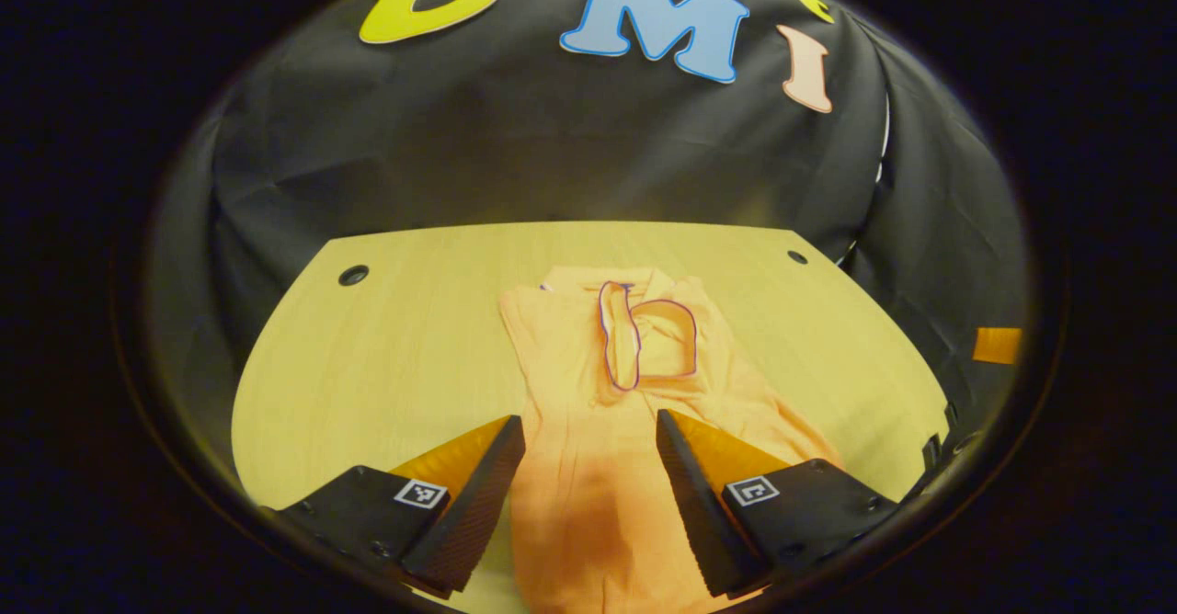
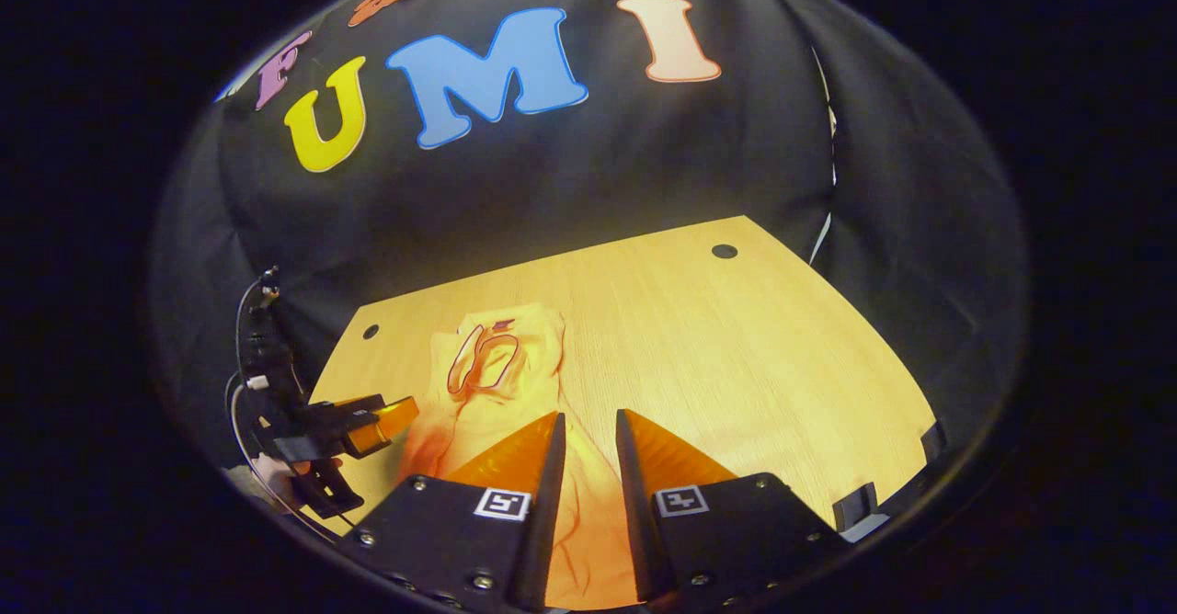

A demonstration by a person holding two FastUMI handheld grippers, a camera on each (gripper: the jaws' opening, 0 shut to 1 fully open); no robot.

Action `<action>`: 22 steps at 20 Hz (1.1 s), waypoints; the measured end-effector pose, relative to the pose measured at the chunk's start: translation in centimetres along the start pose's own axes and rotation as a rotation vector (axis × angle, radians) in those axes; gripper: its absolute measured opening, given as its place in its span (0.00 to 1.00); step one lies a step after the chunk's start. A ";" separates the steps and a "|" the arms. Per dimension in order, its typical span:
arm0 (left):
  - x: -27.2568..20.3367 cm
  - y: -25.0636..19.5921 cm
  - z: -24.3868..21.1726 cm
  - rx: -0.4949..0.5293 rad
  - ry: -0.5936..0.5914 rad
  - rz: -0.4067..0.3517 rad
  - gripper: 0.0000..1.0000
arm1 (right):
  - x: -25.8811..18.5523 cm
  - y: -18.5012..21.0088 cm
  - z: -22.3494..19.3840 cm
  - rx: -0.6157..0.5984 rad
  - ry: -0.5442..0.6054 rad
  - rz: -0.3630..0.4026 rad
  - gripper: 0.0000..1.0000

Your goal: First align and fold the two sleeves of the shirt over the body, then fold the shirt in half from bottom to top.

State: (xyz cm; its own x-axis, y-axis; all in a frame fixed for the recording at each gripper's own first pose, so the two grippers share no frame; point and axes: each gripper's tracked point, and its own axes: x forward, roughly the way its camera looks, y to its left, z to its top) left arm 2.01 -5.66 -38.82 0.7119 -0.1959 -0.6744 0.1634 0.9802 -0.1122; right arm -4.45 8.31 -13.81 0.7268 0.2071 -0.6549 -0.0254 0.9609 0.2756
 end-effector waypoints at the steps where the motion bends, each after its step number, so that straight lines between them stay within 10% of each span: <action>1: -1.1 0.0 -1.4 0.003 0.017 -0.001 0.93 | 0.4 0.0 -1.4 -0.016 0.036 0.008 0.35; 9: -8.2 2.0 -12.0 -0.074 0.151 0.007 0.96 | 2.5 -1.2 -12.4 -0.057 0.335 0.029 0.58; 22: -13.0 2.4 -23.2 -0.090 0.355 0.070 0.96 | 1.4 -4.5 -21.9 -0.219 0.583 -0.061 0.62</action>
State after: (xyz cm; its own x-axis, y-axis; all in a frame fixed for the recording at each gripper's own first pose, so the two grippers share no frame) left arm -22.72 -0.04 -47.29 0.4355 -0.1209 -0.8920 0.0503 0.9927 -0.1100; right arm -18.39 8.27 -31.39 0.2389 0.1577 -0.9582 -0.1804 0.9768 0.1158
